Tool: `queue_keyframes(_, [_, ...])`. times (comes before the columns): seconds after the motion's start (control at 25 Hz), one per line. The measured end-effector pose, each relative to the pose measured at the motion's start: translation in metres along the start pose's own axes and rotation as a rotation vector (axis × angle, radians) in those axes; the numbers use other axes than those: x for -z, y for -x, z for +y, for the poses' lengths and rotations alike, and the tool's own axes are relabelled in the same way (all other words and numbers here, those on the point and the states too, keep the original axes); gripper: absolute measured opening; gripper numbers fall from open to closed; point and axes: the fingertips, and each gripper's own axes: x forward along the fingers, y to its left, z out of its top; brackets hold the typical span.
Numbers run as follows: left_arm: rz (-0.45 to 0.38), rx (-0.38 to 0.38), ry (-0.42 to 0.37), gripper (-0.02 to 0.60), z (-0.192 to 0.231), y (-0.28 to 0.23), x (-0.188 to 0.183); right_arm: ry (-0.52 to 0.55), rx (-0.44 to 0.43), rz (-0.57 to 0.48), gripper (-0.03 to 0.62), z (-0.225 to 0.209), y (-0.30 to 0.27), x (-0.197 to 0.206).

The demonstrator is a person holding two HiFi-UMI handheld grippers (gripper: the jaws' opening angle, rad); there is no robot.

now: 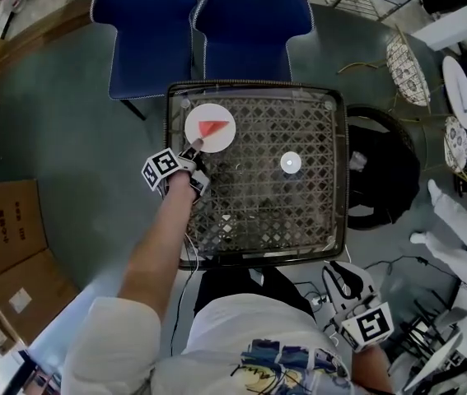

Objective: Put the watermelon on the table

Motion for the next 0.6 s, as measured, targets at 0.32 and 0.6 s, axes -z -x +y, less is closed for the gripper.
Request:
queue_keyframes(0.32, [0.005, -0.196, -0.048, 0.026, 0.006, -0.004, -0.005, 0.008, 0.001, -0.013, 0.065, 0.000, -0.005, -0.002])
queue_keyframes(0.6, [0.050, -0.434, -0.275, 0.075, 0.006, 0.002, -0.012, 0.006, 0.001, -0.004, 0.066, 0.005, 0.001, 0.007])
